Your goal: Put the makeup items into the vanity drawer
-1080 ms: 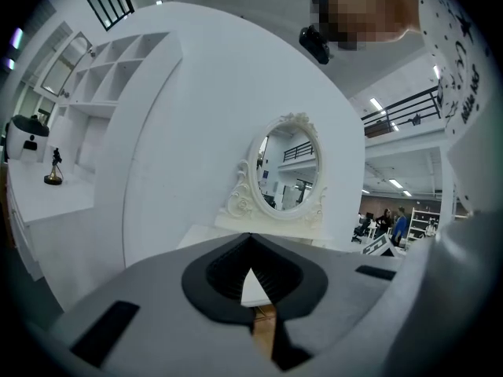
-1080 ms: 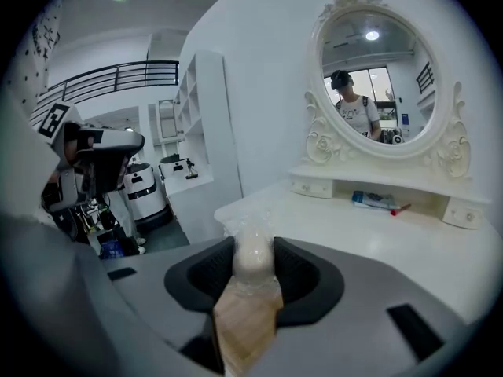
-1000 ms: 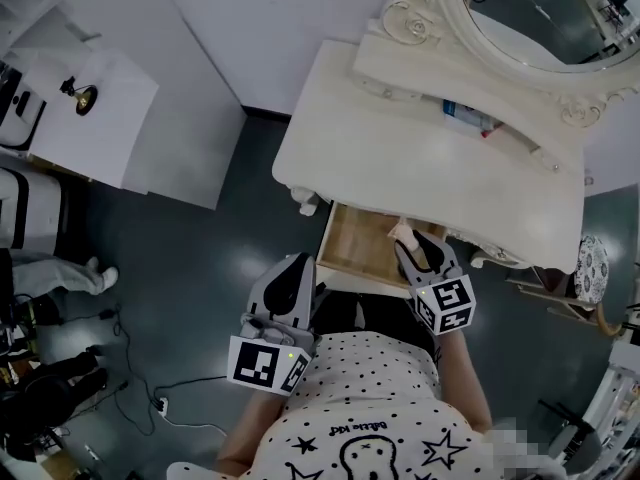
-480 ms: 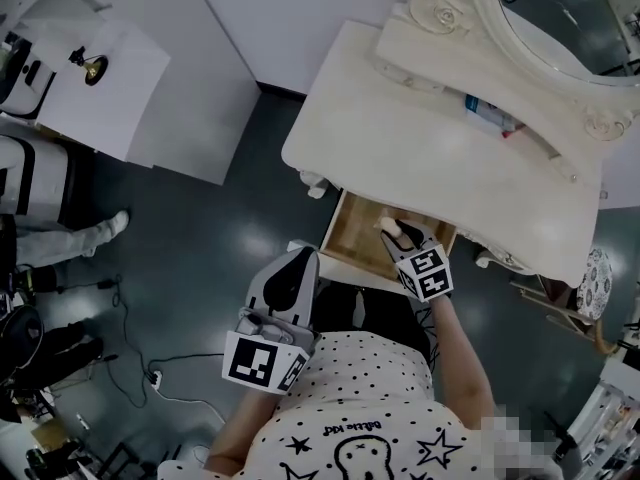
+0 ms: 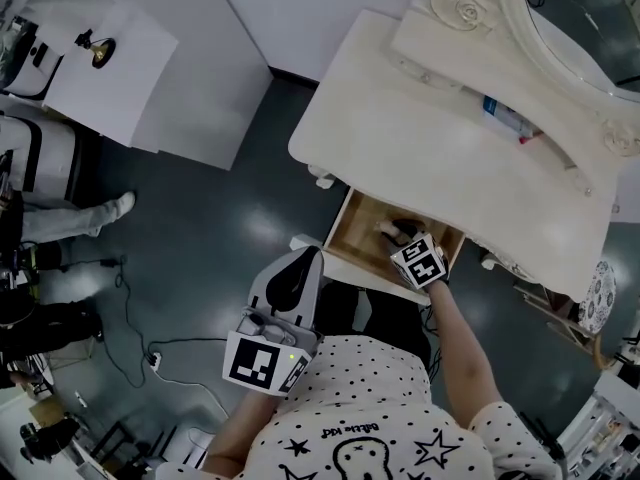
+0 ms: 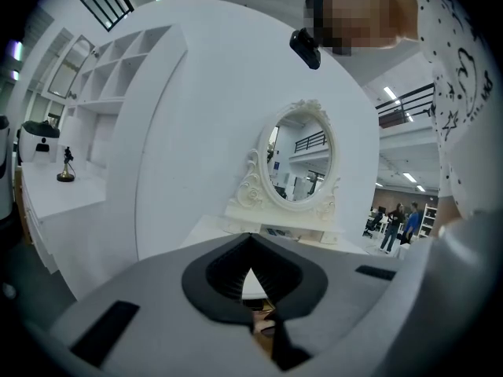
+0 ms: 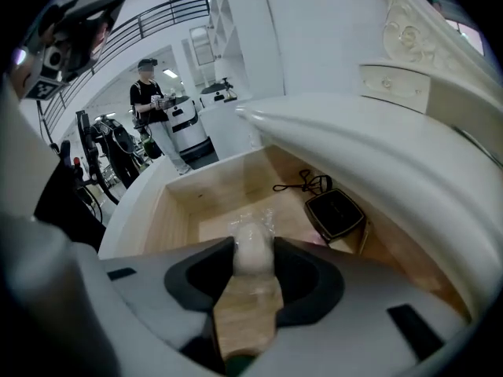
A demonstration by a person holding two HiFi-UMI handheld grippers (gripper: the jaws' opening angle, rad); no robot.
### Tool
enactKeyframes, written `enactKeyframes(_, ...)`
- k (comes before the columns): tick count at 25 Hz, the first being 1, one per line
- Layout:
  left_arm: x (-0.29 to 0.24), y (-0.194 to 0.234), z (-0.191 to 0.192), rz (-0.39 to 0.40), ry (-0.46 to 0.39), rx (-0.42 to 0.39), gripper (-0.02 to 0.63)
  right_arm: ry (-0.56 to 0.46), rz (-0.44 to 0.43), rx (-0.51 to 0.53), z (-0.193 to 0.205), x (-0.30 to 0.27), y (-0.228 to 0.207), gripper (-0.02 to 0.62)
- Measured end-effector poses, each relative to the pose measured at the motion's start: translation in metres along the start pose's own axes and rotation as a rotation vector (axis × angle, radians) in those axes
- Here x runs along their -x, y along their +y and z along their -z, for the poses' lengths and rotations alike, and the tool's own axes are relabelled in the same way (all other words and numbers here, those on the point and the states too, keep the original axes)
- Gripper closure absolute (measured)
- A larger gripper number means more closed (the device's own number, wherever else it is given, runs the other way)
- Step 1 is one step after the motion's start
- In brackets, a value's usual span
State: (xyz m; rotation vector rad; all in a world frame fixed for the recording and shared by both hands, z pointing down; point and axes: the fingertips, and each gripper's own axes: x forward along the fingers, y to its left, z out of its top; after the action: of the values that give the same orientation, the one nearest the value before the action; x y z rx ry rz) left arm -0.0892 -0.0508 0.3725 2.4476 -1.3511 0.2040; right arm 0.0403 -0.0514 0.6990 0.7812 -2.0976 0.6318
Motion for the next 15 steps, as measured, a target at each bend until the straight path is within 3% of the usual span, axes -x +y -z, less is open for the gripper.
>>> enactKeyframes(9, -0.008, 0.001, 0.005, -0.019, 0.018, 0.013, 0.611, 0.092, -0.039, 0.053, 0.018, -0.019, 0.001, 0.428)
enactKeyframes(15, -0.011, 0.006, 0.003, -0.034, 0.013, 0.014, 0.611, 0.089, -0.043, 0.055, 0.019, -0.019, 0.0, 0.422)
